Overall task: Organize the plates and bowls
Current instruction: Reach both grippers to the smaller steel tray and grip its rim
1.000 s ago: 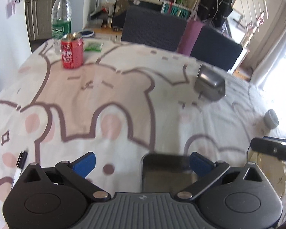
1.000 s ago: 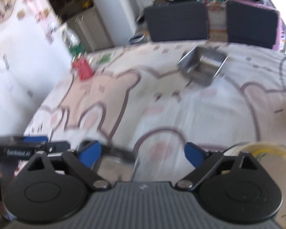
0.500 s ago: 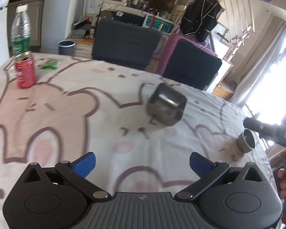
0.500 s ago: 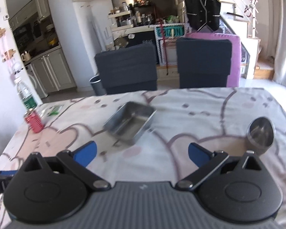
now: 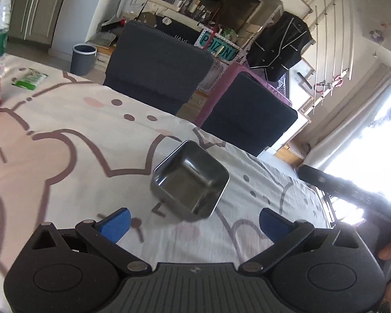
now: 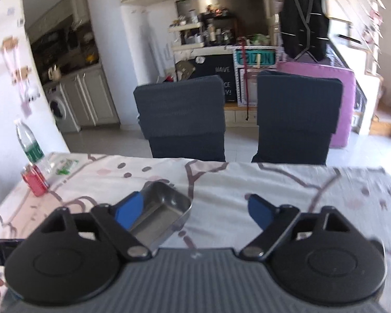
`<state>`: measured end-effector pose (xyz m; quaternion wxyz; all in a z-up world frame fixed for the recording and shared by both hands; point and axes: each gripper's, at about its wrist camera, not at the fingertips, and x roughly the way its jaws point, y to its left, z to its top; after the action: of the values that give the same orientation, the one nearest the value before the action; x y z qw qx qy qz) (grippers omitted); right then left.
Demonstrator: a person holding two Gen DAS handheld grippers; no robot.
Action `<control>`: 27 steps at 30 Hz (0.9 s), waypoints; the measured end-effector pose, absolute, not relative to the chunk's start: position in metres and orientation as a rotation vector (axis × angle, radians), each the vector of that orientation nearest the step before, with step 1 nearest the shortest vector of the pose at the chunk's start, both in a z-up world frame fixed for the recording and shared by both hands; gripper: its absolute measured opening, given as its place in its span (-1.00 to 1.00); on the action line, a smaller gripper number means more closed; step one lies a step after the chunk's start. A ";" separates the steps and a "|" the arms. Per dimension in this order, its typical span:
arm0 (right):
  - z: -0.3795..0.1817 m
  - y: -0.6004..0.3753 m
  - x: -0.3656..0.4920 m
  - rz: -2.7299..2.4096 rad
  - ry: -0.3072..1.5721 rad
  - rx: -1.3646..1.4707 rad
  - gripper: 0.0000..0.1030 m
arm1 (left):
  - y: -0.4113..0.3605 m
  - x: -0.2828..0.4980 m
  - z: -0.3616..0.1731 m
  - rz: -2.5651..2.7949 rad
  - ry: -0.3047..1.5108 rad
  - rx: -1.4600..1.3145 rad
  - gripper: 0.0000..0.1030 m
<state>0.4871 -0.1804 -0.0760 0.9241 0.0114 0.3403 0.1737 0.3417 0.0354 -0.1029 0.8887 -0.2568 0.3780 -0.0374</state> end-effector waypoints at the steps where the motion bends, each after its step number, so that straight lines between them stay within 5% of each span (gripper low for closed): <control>1: -0.078 -0.174 0.497 0.363 0.707 0.004 0.64 | 0.034 0.348 -0.106 -0.067 0.795 -0.524 1.00; 6: -0.104 -0.140 0.553 0.369 0.764 -0.065 0.29 | 0.025 0.379 -0.125 0.021 0.849 -0.434 1.00; 11: -0.139 -0.103 0.584 0.424 0.817 -0.160 0.16 | 0.030 0.395 -0.143 -0.007 0.851 -0.429 0.98; 19: -0.168 -0.071 0.611 0.465 0.856 -0.200 0.12 | 0.038 0.409 -0.163 -0.092 0.898 -0.566 0.30; 24: -0.182 -0.061 0.605 0.457 0.879 -0.229 -0.59 | 0.033 0.412 -0.165 -0.098 0.899 -0.610 0.13; 27: -0.179 -0.068 0.601 0.445 0.908 -0.230 -0.64 | 0.034 0.414 -0.163 -0.086 0.890 -0.604 0.12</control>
<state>0.6011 -0.0679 -0.1790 0.8684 -0.1100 0.4341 0.2127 0.4140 0.0343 -0.1626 0.8580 -0.2876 0.4236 -0.0410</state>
